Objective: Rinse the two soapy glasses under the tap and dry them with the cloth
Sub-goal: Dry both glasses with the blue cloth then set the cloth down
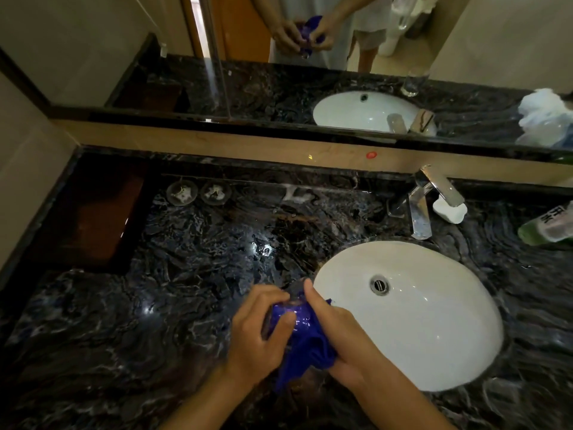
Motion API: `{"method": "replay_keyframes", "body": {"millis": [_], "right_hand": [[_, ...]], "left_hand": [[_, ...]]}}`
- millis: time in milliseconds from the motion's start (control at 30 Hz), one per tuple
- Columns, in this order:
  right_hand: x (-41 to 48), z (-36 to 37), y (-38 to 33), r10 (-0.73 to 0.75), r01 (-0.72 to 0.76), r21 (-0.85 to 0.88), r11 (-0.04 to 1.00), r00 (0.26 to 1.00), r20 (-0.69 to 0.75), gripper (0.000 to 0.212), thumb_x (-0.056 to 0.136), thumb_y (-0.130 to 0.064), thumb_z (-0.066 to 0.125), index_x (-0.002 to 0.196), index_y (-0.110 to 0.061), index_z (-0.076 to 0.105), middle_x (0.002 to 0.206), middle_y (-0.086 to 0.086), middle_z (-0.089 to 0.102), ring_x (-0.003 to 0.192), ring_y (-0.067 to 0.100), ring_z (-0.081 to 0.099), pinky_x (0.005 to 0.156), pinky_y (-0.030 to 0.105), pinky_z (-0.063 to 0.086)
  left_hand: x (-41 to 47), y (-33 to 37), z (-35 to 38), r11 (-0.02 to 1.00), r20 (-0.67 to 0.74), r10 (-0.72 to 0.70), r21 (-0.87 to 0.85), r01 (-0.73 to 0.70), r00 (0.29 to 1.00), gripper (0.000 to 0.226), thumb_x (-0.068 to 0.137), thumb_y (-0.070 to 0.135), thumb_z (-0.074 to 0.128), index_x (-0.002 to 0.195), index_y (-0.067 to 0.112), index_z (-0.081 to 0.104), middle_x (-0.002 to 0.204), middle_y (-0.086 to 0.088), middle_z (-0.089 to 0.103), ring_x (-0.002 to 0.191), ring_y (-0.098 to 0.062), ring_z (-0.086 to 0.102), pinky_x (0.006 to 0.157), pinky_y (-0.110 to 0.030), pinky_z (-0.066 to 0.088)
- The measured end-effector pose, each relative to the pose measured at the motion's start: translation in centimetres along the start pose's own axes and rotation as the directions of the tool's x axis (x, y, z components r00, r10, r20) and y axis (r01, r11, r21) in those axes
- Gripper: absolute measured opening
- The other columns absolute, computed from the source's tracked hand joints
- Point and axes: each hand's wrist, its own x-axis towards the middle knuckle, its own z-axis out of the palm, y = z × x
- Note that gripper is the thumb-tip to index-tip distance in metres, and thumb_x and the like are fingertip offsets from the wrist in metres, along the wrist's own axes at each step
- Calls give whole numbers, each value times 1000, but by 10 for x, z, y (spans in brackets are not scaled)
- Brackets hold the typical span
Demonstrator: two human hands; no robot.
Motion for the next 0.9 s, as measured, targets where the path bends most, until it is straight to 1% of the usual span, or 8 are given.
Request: {"method": "replay_keyframes", "body": {"millis": [67, 133, 267, 367, 533, 733, 800, 900], "right_hand": [[-1, -1, -1, -6, 7, -54, 999, 1000, 25, 53, 85, -44, 74, 99, 7, 74, 88, 27, 73, 71, 31, 69, 64, 35, 57], [2, -4, 4, -268, 258, -305, 917, 963, 6, 50, 78, -49, 77, 90, 0, 76, 80, 24, 73, 66, 27, 68, 63, 36, 54], [12, -18, 14, -696, 698, -682, 215, 600, 394, 45, 85, -59, 72, 109, -22, 81, 102, -7, 80, 93, -1, 74, 86, 21, 58], [12, -18, 13, -660, 658, -753, 5, 567, 492, 64, 87, -74, 55, 120, -24, 76, 118, -14, 75, 110, -10, 63, 96, 4, 44], [6, -9, 7, -625, 629, -739, 242, 683, 377, 42, 89, -63, 63, 105, -29, 80, 87, -11, 79, 76, 4, 73, 75, 21, 59], [-9, -4, -12, -250, 253, -325, 911, 967, 52, 45, 84, -51, 72, 84, -6, 79, 79, 25, 72, 62, 23, 64, 58, 31, 52], [-11, -8, -15, -173, 181, -213, 960, 983, 57, 44, 84, -44, 76, 90, 0, 78, 82, 28, 72, 65, 27, 65, 57, 29, 53], [-7, -20, -15, -437, 468, -395, 790, 883, 172, 36, 81, -44, 76, 87, -8, 80, 75, 15, 76, 64, 25, 70, 62, 34, 57]], "left_hand": [[0, -1, -2, 997, 70, -32, -66, 37, 997, 41, 102, 49, 48, 102, 13, 67, 100, 3, 66, 95, -8, 65, 83, -18, 50], [9, 11, -1, 935, 117, -282, -188, 301, 952, 35, 96, 53, 52, 104, 23, 66, 97, 7, 70, 90, -11, 69, 79, -26, 54], [37, 33, -1, 331, 400, -732, -497, 802, 551, 47, 80, 58, 67, 97, 15, 67, 83, -4, 73, 71, -17, 68, 67, -35, 49], [39, 41, -1, 251, 349, -752, -633, 732, 559, 42, 83, 46, 62, 97, 7, 65, 83, -9, 72, 74, -19, 70, 71, -36, 55], [26, 45, 12, 329, 188, -782, -685, 650, 594, 53, 84, 54, 61, 103, 4, 63, 89, -17, 68, 78, -31, 65, 66, -42, 52], [8, 19, 16, 933, -29, -267, -258, 251, 963, 29, 94, 62, 51, 106, 38, 63, 101, 9, 69, 90, -16, 69, 77, -26, 56], [10, 17, 13, 957, 21, -194, -214, 194, 981, 36, 96, 64, 48, 109, 34, 63, 103, 14, 68, 92, -13, 69, 78, -22, 54], [23, 33, 8, 853, 184, -363, -329, 405, 913, 41, 90, 62, 56, 109, 26, 64, 93, 8, 71, 76, -12, 69, 63, -30, 53]]}}
